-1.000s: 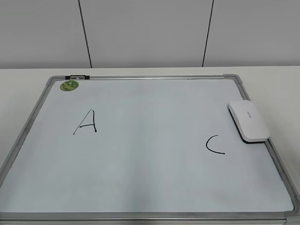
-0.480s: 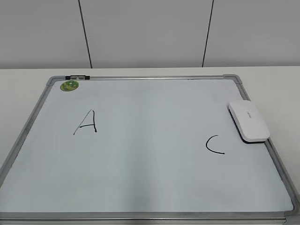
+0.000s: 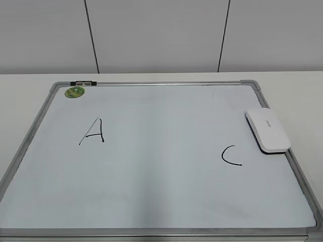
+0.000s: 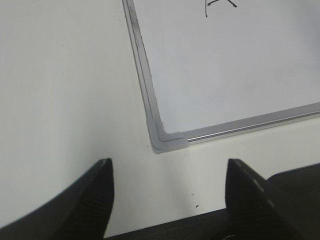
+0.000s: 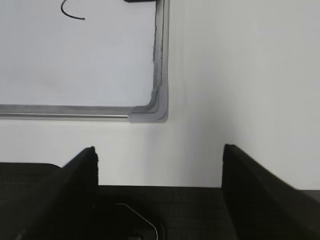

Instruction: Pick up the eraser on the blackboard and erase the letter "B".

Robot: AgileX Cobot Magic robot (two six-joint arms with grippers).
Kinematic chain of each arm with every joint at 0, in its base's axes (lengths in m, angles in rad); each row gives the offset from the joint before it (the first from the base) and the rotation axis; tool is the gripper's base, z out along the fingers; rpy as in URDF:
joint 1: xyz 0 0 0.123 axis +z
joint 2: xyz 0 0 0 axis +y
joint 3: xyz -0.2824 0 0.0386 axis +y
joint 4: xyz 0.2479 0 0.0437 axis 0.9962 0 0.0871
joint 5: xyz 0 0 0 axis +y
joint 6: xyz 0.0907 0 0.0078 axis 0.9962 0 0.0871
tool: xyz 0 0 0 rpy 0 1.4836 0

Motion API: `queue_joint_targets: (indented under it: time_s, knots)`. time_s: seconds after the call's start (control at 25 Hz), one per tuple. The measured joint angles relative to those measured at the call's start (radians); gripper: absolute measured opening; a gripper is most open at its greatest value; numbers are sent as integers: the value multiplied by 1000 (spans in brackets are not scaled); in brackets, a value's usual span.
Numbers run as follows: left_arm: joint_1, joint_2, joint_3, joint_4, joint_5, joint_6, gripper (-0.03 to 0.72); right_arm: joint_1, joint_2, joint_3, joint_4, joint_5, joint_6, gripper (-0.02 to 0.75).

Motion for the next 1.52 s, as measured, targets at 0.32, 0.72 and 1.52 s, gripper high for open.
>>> queue_joint_targets:
  time_s: [0.32, 0.72, 1.52]
  knots:
    - [0, -10, 1, 2, -3, 0, 512, 0, 0, 23, -13, 0, 17, 572]
    - [0, -10, 1, -23, -3, 0, 512, 0, 0, 25, -25, 4, 42, 571]
    - [0, -30, 1, -25, -3, 0, 512, 0, -2, 27, -20, 12, 44, 571]
